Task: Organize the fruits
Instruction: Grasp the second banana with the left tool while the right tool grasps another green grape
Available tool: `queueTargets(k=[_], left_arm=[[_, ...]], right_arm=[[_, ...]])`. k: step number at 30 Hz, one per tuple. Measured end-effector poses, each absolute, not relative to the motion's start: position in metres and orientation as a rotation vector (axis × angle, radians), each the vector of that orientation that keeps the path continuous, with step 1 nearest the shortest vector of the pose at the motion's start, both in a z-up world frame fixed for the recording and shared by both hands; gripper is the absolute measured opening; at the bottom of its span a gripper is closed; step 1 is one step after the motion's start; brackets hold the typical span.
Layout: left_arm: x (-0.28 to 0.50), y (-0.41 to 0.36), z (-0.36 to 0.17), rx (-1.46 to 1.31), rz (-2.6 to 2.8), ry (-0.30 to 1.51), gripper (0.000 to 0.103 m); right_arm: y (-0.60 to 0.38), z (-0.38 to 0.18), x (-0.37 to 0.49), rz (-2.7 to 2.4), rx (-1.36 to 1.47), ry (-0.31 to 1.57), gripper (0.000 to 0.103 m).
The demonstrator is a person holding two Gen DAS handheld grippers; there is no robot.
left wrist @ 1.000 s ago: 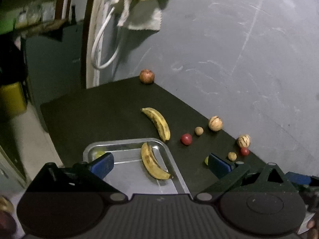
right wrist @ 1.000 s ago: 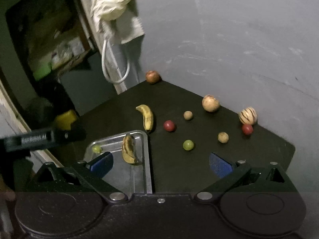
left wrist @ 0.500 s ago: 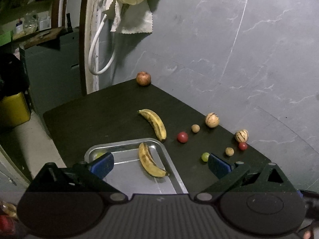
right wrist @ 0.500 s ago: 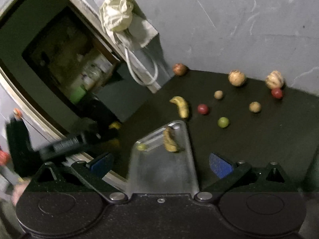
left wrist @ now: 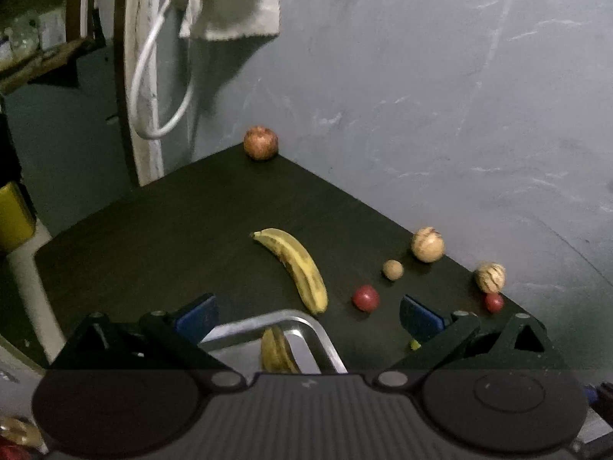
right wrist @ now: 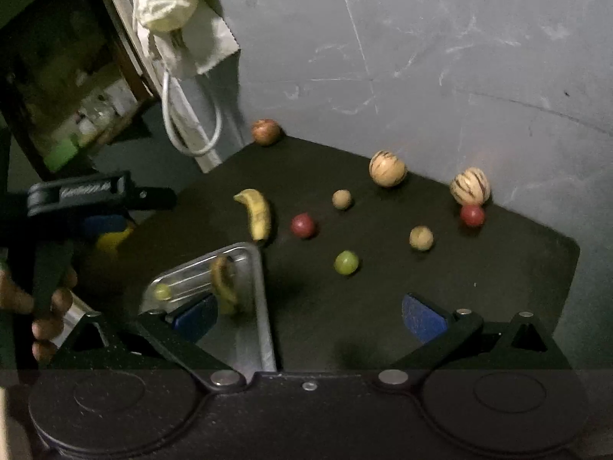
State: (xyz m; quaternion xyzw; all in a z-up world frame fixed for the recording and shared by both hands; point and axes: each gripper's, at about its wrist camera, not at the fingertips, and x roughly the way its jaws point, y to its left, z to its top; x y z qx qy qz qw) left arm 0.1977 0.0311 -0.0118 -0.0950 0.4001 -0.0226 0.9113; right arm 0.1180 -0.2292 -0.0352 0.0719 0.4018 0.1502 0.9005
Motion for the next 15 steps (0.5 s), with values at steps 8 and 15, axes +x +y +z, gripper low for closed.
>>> queueTargets(k=[8, 15], left_arm=[[0.278, 0.042, -0.061, -0.191, -0.076, 0.893, 0.094], [0.314, 0.037, -0.092, -0.208, -0.06, 0.961, 0.079]], right_arm=[[-0.198, -0.059, 0.166, 0.262, 0.064, 0.854, 0.1], [-0.189, -0.077, 0.195, 0.241, 0.075, 0.89, 0.099]])
